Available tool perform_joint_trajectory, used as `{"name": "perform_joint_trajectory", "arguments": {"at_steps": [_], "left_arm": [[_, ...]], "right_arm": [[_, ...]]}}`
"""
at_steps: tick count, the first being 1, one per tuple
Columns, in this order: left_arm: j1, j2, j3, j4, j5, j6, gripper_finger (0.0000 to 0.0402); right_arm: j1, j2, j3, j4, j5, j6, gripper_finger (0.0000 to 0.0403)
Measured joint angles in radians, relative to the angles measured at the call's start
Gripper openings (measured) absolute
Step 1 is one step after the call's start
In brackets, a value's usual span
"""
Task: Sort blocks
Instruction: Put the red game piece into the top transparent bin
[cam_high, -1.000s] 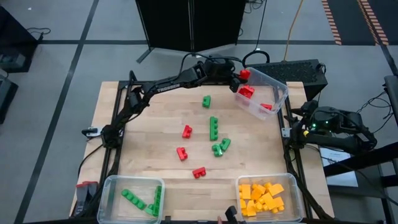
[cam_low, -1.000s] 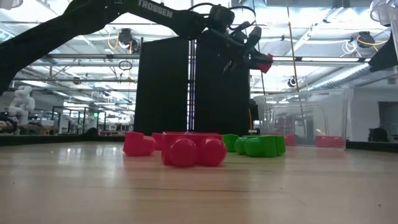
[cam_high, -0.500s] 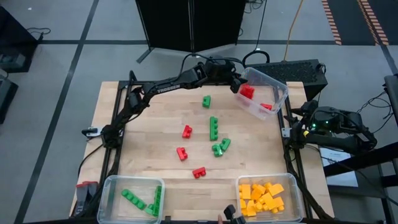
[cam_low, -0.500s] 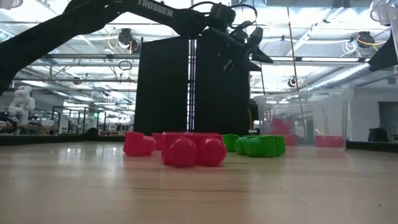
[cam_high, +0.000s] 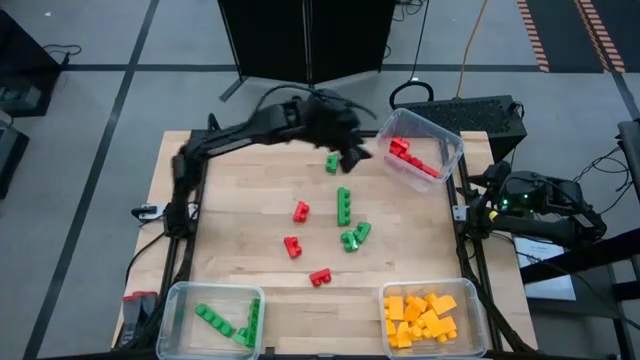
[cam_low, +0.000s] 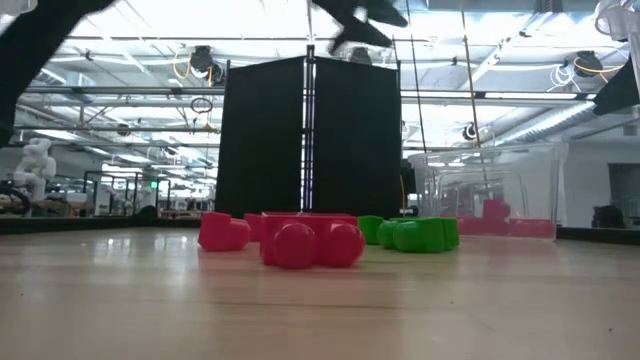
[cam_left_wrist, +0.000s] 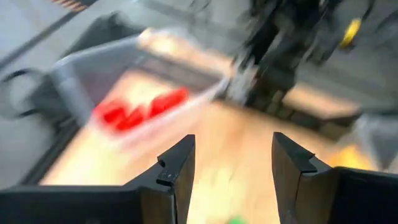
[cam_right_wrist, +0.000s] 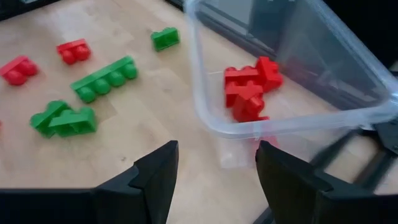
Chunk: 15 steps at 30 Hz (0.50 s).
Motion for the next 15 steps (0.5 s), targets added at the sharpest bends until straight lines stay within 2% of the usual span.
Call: {"name": "perform_joint_trajectory", "arguments": {"at_steps": [4, 7, 10, 12, 15], "left_arm": [[-0.071, -0.134, 0.0, -0.305, -0.157, 0.029, 0.0134], [-0.113, -0.186, -0.006, -0.54, -0.206, -0.077, 0.0134], [-0.125, -0.184, -0.01, -0.76, -0.239, -0.205, 0.0134], [-0.125, -0.184, -0.035, -0.817, -0.259, -0.271, 0.0134], [-0.122, -0.202, -0.146, -0.8, -0.263, -0.36, 0.0134]], "right_arm": [[0.0, 0.0, 0.0, 0.019, -0.037, -0.028, 0.0208], [0.0, 0.0, 0.0, 0.027, -0.037, -0.029, 0.0208], [0.0, 0.0, 0.0, 0.035, -0.036, -0.031, 0.0208], [0.0, 0.0, 0.0, 0.039, -0.032, -0.029, 0.0208], [0.0, 0.0, 0.0, 0.051, -0.028, -0.028, 0.0208]]}}
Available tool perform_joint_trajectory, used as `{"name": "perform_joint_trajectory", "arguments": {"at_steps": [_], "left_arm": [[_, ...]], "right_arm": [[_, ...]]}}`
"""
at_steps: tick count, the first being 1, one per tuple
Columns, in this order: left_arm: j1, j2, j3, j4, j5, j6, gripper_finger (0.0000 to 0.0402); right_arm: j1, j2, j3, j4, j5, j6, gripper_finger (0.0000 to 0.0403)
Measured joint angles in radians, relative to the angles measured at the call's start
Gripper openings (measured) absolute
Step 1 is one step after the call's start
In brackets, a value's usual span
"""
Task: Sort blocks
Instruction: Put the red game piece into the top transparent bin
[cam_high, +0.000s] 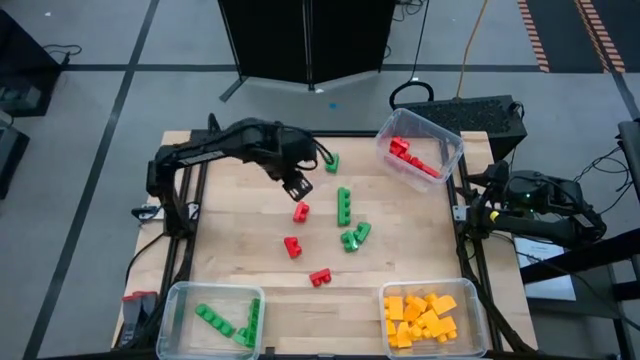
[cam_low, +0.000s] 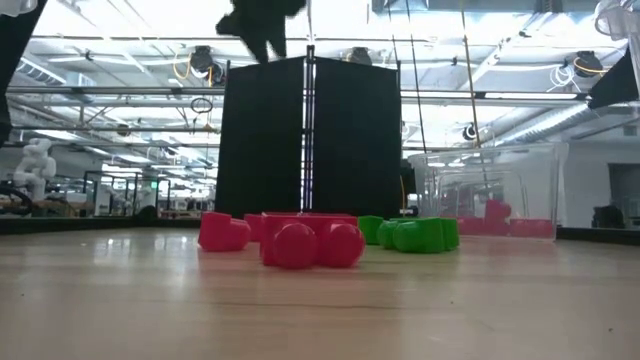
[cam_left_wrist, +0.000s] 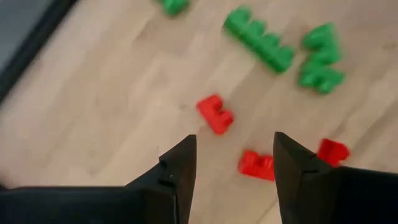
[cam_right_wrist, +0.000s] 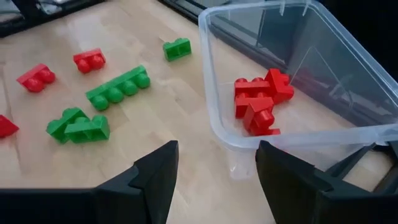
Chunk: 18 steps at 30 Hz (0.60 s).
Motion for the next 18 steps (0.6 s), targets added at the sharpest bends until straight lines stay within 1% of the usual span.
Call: {"name": "perform_joint_trajectory", "arguments": {"at_steps": [7, 10, 13, 15, 18], "left_arm": [[0.042, -0.002, -0.37, 0.102, -0.003, -0.205, 0.0134], [0.062, 0.001, -0.509, 0.224, 0.03, -0.221, 0.0134], [0.085, 0.006, -0.6, 0.372, 0.046, -0.224, 0.0134], [0.093, 0.003, -0.631, 0.464, 0.049, -0.235, 0.0134], [0.089, 0.003, -0.668, 0.552, 0.075, -0.303, 0.0134]], "right_arm": [[0.0, 0.0, 0.0, 0.047, 0.001, 0.093, 0.0208], [0.0, 0.0, 0.0, 0.05, 0.001, 0.16, 0.0208], [0.0, 0.0, 0.0, 0.053, 0.001, 0.225, 0.0208], [0.0, 0.0, 0.0, 0.055, 0.001, 0.252, 0.0208], [0.0, 0.0, 0.0, 0.068, 0.001, 0.275, 0.0208]]}}
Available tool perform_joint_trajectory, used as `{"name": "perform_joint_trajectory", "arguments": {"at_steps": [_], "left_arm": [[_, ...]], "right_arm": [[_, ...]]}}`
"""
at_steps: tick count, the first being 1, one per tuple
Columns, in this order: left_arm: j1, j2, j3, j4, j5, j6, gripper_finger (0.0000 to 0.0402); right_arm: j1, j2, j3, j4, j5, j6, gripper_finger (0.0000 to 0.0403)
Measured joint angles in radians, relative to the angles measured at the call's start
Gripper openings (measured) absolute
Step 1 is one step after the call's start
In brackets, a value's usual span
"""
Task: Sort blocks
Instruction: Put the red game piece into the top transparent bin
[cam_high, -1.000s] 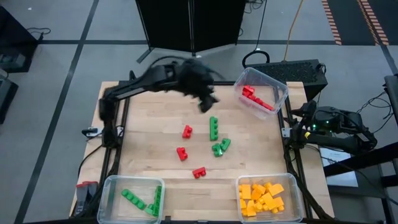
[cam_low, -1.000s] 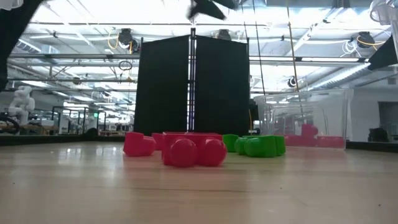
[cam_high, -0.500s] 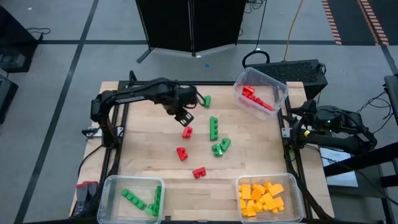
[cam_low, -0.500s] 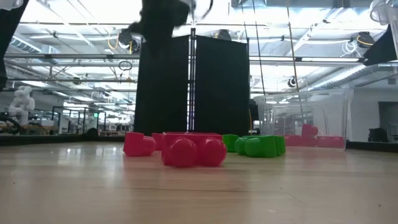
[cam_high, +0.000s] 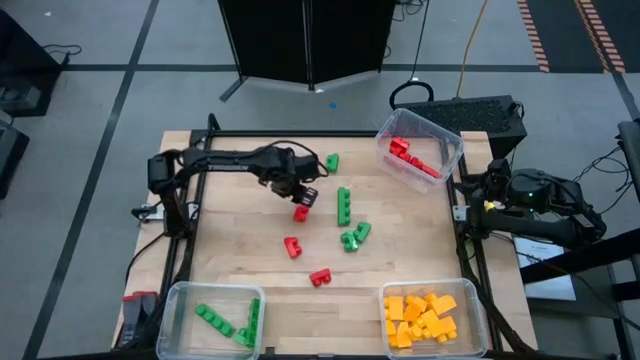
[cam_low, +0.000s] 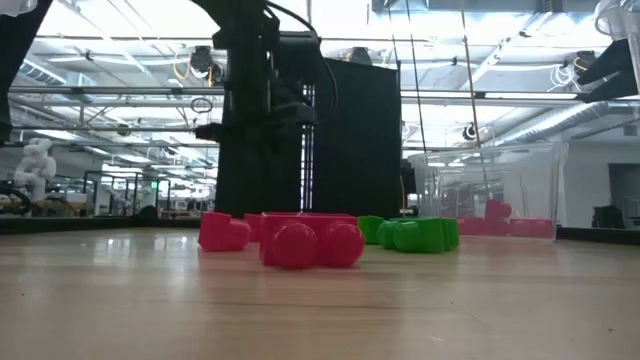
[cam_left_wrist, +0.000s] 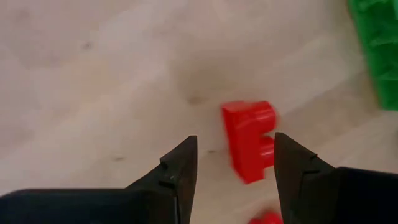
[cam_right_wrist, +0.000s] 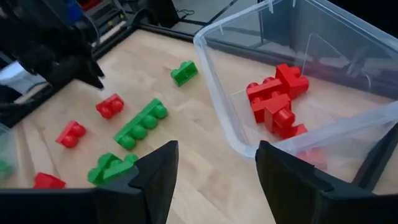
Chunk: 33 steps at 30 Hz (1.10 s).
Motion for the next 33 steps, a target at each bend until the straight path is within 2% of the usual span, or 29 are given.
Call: {"name": "perform_joint_trajectory", "arguments": {"at_steps": [3, 8, 16, 23, 29, 33], "left_arm": [[-0.015, 0.0, -0.021, 0.05, 0.026, -0.013, 0.0135], [-0.038, 0.009, -0.025, 0.039, 0.015, -0.006, 0.0154], [-0.076, 0.04, -0.024, 0.152, 0.024, -0.148, 0.0225], [-0.115, 0.112, -0.025, 0.099, 0.031, -0.193, 0.0274], [-0.128, 0.204, -0.021, 0.136, 0.066, -0.22, 0.0282], [-0.128, 0.253, -0.016, 0.125, 0.08, -0.221, 0.0258]], "right_arm": [[0.0, 0.0, 0.0, 0.008, 0.0, 0.003, 0.0208], [0.0, 0.0, 0.0, 0.008, -0.001, -0.002, 0.0208], [0.0, 0.001, 0.0, 0.014, -0.004, -0.04, 0.0208], [0.0, 0.001, 0.0, 0.02, -0.006, -0.046, 0.0208], [0.0, 0.001, 0.0, 0.02, -0.009, -0.066, 0.0208], [0.0, 0.001, 0.0, 0.019, -0.009, -0.063, 0.0208]]}}
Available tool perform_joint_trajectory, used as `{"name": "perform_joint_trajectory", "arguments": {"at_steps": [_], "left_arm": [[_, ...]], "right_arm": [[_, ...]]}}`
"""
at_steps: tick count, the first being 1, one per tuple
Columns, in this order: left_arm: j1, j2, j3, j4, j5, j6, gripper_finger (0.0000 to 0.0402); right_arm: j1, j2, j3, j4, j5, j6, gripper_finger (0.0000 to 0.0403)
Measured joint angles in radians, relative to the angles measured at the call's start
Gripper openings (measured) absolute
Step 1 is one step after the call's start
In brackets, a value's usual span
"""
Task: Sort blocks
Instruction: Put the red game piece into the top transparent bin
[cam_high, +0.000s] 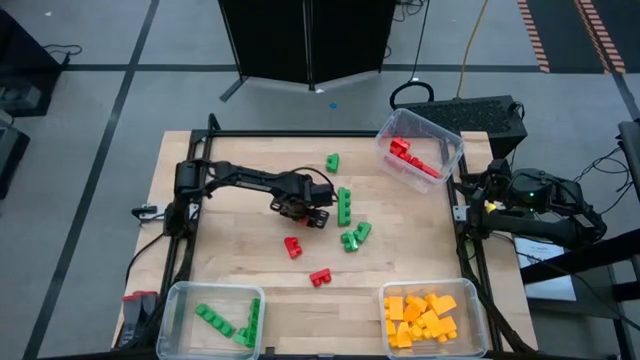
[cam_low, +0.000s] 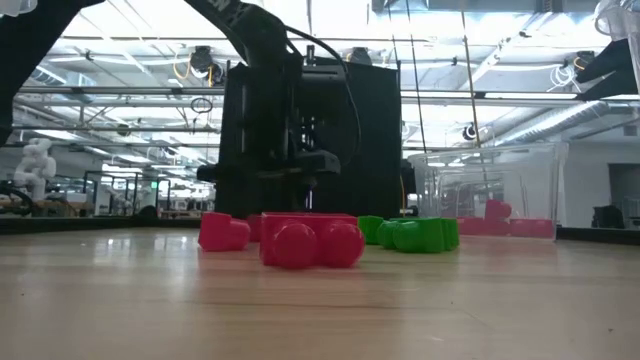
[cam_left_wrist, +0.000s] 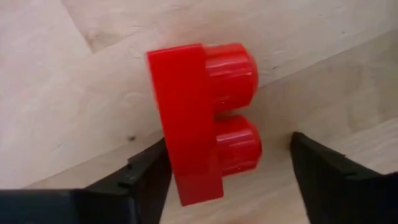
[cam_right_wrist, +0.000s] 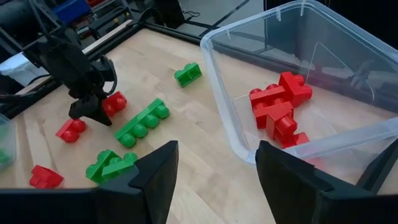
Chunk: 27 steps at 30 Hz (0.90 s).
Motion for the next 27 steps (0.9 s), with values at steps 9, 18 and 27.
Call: {"name": "perform_joint_trajectory", "arguments": {"at_steps": [9, 18, 27], "left_arm": [[0.03, 0.003, -0.002, 0.039, -0.023, 0.014, 0.0063], [0.046, 0.003, 0.004, 0.051, -0.034, 0.013, 0.0007], [0.018, 0.021, 0.164, -0.022, -0.129, 0.038, 0.0003]], "right_arm": [[0.0, 0.0, 0.0, 0.0, 0.0, 0.046, 0.0208], [0.0, 0.0, 0.0, 0.0, 0.0, 0.047, 0.0208], [0.0, 0.0, 0.0, -0.001, 0.0, 0.042, 0.0208]]}}
